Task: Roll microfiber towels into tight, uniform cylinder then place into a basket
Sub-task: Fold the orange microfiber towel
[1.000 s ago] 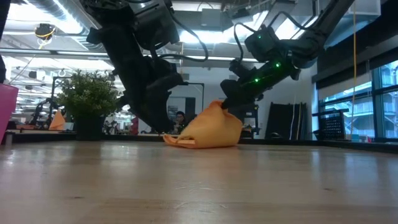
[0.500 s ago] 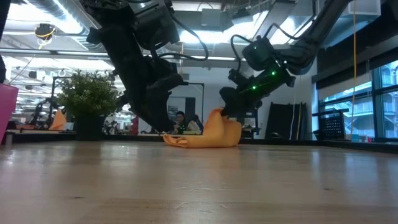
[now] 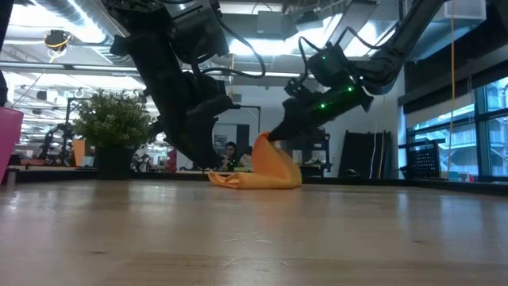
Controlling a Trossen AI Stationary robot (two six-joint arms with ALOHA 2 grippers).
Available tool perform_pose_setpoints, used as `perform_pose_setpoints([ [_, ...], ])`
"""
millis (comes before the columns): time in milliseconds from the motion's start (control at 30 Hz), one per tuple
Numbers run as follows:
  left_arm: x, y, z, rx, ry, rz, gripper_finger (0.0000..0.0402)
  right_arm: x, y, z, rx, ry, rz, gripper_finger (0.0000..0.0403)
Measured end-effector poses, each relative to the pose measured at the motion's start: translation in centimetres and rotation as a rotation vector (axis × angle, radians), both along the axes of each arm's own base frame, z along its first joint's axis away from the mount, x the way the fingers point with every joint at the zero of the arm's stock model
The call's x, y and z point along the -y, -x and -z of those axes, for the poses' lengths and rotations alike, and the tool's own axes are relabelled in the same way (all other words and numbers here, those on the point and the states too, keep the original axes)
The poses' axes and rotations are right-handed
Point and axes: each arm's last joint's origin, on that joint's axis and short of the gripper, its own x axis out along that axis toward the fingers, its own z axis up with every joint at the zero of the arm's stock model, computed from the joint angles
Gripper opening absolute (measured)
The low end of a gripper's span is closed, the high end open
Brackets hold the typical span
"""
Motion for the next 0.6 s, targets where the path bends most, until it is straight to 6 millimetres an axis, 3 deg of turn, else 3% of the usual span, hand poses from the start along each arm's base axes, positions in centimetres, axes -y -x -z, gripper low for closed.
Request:
perform_pose_setpoints([
  [333,0.0,0.1,-0.1,-0.002,0.000,0.000,0.0089,-2.8,-1.5,-3.5,0.115,0.057,-0.270,0.0005],
  [433,0.1,0.3,-0.4,-0.008,-0.002,0.003,0.0089,-2.9,-1.1,-4.1,0.103,0.064,-0.255,0.0005],
  [600,0.4,0.5,-1.2,0.021,-0.015,0.005,0.0089,-1.9,-0.4,-2.8,-0.019,0.044,-0.116,0.0005],
])
